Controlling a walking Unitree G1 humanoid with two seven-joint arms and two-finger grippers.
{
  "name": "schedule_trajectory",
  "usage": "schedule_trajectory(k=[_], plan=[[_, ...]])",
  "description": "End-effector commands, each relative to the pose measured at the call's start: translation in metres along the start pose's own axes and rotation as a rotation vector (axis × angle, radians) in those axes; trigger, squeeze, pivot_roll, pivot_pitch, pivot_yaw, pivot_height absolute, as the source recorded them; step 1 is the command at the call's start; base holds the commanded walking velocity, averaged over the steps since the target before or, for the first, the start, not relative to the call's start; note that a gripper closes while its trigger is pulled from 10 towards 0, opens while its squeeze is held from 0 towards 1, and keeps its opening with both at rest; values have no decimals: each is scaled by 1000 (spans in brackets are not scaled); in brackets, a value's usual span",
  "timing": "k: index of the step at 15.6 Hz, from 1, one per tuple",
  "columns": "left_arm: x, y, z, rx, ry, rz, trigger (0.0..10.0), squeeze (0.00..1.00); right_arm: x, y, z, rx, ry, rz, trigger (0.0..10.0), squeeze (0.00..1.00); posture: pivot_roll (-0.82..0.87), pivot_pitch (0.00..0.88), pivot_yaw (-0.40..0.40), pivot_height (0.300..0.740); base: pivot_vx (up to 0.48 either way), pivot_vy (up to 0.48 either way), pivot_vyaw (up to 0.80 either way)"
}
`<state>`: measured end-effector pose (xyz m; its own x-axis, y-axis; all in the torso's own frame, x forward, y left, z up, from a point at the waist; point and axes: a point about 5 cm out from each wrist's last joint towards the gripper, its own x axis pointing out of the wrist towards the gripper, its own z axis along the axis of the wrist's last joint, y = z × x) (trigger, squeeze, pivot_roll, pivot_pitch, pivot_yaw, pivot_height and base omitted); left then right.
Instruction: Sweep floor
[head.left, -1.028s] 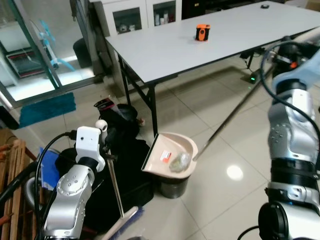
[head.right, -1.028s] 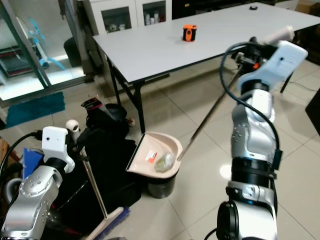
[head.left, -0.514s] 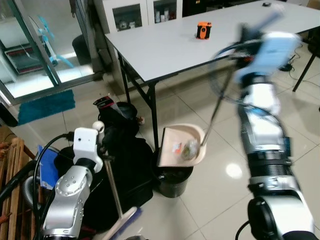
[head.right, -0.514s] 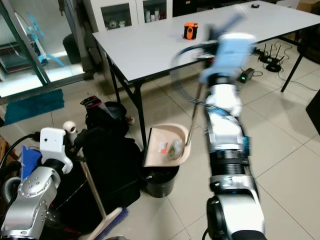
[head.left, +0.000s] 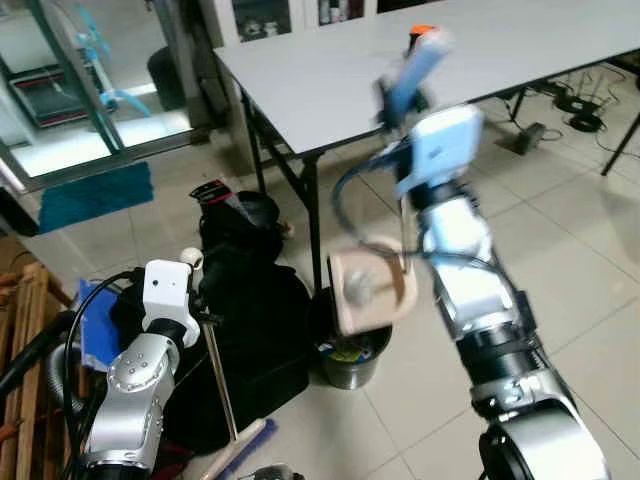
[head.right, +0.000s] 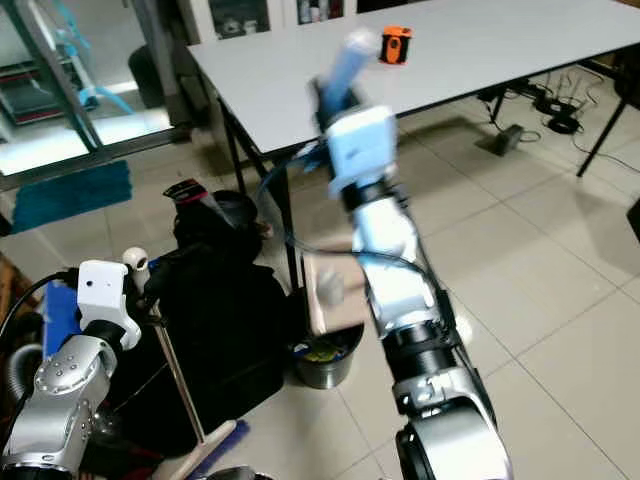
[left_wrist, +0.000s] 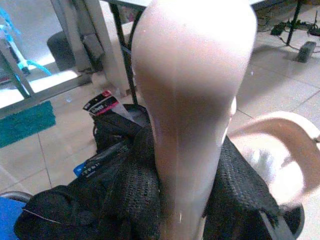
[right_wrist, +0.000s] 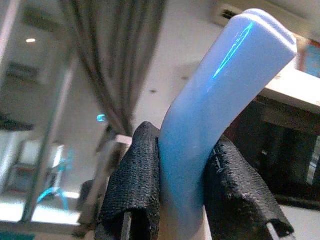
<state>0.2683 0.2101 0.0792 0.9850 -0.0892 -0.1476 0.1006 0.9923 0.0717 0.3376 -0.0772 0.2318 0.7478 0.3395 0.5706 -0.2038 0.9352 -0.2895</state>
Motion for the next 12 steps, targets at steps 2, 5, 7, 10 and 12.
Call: schedule_trajectory(k=[2,5,7,10,12], plan=[[1,2,5,18,-22,0,10000,0,3,10,16,-36,-108,60,10000,0,87,0,86,740,0,0,0],[1,-1,11,23,-45,-7,10000,0,0,18,17,-54,-128,85,10000,0,87,0,87,740,0,0,0],[0,-2,11,25,-47,-10,10000,0,0,17,17,-77,-131,88,10000,0,86,0,88,740,0,0,0],[-1,-5,14,25,-50,-17,10000,0,1,12,17,-150,-116,110,10000,0,84,0,90,740,0,0,0],[-2,-9,19,25,-52,-26,10000,0,-3,0,15,-198,-70,94,10000,0,80,2,90,740,0,0,0]])
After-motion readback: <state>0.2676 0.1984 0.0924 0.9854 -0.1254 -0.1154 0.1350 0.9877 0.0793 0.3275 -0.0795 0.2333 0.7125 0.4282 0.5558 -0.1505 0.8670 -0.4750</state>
